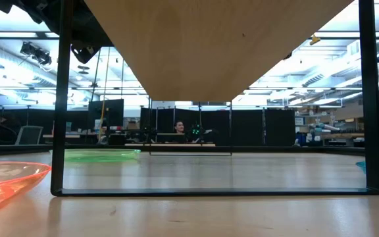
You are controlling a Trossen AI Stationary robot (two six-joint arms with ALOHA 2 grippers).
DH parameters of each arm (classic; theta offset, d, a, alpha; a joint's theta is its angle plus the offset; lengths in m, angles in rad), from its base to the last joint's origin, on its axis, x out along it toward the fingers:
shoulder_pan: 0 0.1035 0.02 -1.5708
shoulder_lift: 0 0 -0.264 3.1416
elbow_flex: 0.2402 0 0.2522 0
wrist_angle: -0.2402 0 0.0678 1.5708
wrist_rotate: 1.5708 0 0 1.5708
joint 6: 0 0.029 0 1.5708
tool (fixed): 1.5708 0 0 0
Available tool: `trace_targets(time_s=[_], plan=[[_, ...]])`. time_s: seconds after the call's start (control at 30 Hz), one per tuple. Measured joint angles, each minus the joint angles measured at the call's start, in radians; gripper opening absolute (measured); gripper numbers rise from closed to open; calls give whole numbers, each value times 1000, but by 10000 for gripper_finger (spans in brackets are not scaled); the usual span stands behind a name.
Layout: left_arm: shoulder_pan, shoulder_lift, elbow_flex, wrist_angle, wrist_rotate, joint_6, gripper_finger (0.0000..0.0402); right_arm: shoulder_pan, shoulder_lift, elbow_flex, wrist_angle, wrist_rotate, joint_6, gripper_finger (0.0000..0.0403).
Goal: Place and stack plates onto a shelf
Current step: Stack the pink plate on top of the green plate on the shelf
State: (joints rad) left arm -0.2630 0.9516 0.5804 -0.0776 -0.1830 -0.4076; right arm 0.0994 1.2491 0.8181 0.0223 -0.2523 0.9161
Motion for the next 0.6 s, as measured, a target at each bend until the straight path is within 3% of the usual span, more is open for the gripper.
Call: trace_targets(time_s=[0.6], plan=[[0, 0, 0, 0, 0, 0, 91, 5, 73, -1, 2, 23, -75, 7]])
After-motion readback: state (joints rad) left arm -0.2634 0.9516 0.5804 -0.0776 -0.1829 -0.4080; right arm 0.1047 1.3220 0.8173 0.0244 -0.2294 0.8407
